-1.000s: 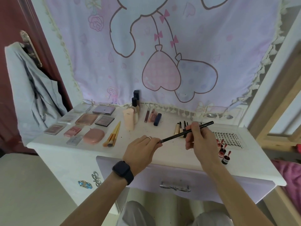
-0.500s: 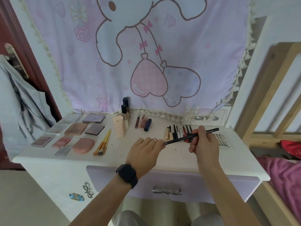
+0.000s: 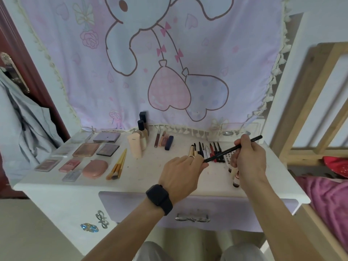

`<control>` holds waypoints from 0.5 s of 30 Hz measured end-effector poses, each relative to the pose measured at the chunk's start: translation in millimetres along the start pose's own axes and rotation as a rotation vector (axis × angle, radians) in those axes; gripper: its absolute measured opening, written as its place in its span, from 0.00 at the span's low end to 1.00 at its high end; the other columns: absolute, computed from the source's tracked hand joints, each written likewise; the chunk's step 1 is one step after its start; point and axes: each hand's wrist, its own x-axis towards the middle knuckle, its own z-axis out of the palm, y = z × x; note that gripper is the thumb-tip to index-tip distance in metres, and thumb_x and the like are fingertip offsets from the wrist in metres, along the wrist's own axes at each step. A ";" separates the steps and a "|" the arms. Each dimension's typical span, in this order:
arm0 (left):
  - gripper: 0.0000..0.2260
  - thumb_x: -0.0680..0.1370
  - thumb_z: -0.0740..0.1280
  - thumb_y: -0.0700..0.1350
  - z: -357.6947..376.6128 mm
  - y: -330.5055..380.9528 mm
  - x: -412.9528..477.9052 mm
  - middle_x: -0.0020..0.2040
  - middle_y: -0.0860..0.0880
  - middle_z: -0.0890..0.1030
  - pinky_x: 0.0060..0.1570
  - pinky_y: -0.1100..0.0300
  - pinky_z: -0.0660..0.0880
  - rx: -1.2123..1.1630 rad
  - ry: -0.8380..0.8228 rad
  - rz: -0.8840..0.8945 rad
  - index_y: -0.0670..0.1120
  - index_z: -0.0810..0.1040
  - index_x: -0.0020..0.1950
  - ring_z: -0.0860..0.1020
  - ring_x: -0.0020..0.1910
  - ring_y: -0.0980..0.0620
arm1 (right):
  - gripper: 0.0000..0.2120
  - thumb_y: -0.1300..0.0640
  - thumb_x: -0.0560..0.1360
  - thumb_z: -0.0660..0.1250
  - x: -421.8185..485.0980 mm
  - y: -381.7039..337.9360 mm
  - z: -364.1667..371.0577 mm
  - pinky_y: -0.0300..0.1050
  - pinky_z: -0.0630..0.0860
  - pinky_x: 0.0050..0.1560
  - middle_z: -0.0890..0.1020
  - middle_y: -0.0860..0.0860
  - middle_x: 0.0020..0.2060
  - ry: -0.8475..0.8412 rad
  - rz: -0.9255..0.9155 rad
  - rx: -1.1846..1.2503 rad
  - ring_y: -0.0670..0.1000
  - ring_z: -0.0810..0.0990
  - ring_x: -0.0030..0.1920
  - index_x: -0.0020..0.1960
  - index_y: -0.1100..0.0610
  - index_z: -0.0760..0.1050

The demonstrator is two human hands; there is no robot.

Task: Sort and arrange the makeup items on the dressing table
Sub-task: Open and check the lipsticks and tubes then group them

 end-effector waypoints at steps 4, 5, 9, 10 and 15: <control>0.16 0.83 0.53 0.50 1.3 -2.8 5.4 0.27 0.54 0.70 0.29 0.60 0.57 0.164 0.054 0.098 0.48 0.73 0.39 0.58 0.26 0.52 | 0.15 0.50 0.82 0.57 8.1 -1.4 0.6 0.40 0.63 0.21 0.68 0.45 0.17 0.040 0.072 0.012 0.45 0.66 0.19 0.41 0.57 0.73; 0.16 0.83 0.53 0.50 2.2 -4.1 5.3 0.27 0.54 0.70 0.30 0.60 0.58 0.177 0.042 0.116 0.48 0.73 0.39 0.58 0.26 0.52 | 0.15 0.51 0.82 0.57 9.3 -0.8 1.2 0.40 0.63 0.21 0.68 0.45 0.17 0.053 0.089 0.002 0.45 0.66 0.18 0.41 0.57 0.73; 0.13 0.83 0.53 0.53 7.4 -12.0 2.5 0.29 0.57 0.66 0.29 0.61 0.59 0.002 -0.140 -0.032 0.49 0.71 0.46 0.60 0.23 0.56 | 0.13 0.54 0.82 0.59 10.2 -4.5 4.5 0.39 0.63 0.21 0.68 0.46 0.18 -0.006 0.097 0.061 0.46 0.65 0.19 0.42 0.59 0.74; 0.13 0.84 0.52 0.55 9.2 -15.4 2.4 0.31 0.57 0.67 0.28 0.61 0.60 -0.134 -0.188 -0.146 0.49 0.71 0.49 0.64 0.25 0.57 | 0.13 0.55 0.82 0.60 9.0 -5.9 5.1 0.39 0.63 0.22 0.69 0.47 0.20 -0.054 0.103 0.117 0.46 0.66 0.20 0.42 0.59 0.75; 0.12 0.82 0.63 0.55 3.1 -18.1 13.8 0.43 0.61 0.84 0.41 0.62 0.74 -1.126 -0.023 -0.947 0.48 0.77 0.57 0.80 0.41 0.58 | 0.10 0.58 0.81 0.64 -9.1 -0.5 12.5 0.37 0.73 0.25 0.82 0.53 0.31 -0.180 0.278 0.420 0.47 0.73 0.25 0.47 0.60 0.82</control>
